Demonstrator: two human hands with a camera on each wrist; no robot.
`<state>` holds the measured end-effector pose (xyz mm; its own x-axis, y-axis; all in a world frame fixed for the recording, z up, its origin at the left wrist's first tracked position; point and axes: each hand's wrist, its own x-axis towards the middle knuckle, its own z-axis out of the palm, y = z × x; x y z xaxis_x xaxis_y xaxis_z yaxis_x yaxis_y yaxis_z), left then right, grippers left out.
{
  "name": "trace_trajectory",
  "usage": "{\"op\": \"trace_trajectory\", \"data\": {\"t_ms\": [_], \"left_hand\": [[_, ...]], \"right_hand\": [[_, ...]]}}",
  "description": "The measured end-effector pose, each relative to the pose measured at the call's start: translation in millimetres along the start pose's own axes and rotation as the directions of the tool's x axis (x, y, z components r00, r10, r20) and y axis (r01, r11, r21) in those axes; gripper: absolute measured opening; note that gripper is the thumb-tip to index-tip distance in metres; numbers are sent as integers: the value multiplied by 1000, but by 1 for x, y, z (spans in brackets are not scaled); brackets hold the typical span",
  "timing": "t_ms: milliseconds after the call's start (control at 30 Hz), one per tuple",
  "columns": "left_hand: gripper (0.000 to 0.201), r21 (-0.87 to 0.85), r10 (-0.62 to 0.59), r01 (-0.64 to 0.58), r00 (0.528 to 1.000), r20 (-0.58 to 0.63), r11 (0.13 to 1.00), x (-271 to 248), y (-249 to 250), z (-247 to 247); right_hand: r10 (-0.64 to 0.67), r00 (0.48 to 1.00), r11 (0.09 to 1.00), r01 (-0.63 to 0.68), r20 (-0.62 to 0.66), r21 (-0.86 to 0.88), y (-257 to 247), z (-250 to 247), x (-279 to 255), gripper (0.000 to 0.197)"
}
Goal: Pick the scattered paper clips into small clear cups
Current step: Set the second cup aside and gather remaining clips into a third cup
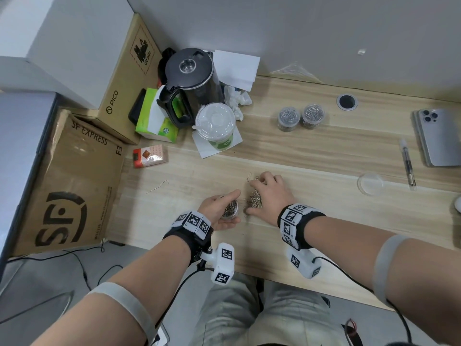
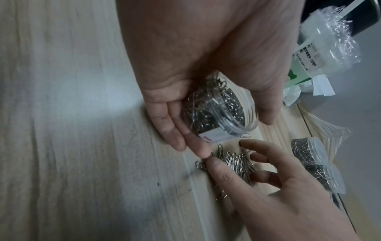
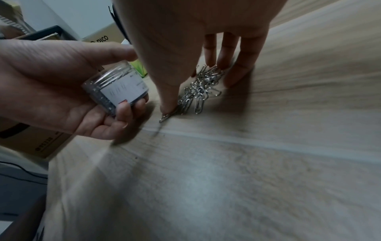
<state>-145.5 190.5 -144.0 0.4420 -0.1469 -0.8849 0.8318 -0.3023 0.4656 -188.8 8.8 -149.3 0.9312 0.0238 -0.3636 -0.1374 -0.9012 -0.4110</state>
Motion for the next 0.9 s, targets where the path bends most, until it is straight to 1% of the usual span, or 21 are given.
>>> {"op": "trace_trajectory", "data": {"t_ms": [100,167,200,233,333,367,400,467,567,667,733,833,900], "left_hand": [[51,2,-2,2,1000,-2,1000,0,2,0],[50,2,1,-1,1000,-4,1000,0,5,1],[51,3,1,-1,1000,-4,1000,0,5,1],[51,4,1,-1,1000,-5,1000,0,6,1],[53,9,5,-5,1000,1,1000,0,7,0],[53,10,2,-2,1000,2,1000,0,8,0],[53,10,-2,2,1000,1,1000,0,8,1],[53,9,-5,5,1000,-5,1000,0,9,1],[56,7,-10,10,1000,-9,1000,-1,10,1],[55,-1,-16,16,1000,-18,1000,-3,12,2],[56,2,-22,22,1000,-17,1000,-4,13,3],[55,5,-39,39,999,-17,999,-5,15,5],[58,-5,-51,51,998,-24,999,-6,16,6]], "right_hand": [[-20,1000,999,20,12,28,4,-2,2,52],[-45,999,998,44,19,39,7,-5,2,46],[-50,998,998,49,22,41,7,-6,2,47],[-52,998,998,51,31,41,7,-7,2,52],[-73,996,997,73,55,15,3,-7,1,77],[-80,995,997,80,62,-2,1,-6,2,78],[-89,994,996,90,64,-15,0,-5,2,75],[-103,993,994,105,62,-21,-2,-4,3,60],[-120,991,993,119,57,20,0,-4,3,37],[-141,989,988,137,40,76,4,-2,2,22],[-135,990,984,130,34,123,7,-1,2,16],[-131,991,981,124,39,152,10,1,3,15],[-126,991,980,118,35,161,12,2,3,15]]}}
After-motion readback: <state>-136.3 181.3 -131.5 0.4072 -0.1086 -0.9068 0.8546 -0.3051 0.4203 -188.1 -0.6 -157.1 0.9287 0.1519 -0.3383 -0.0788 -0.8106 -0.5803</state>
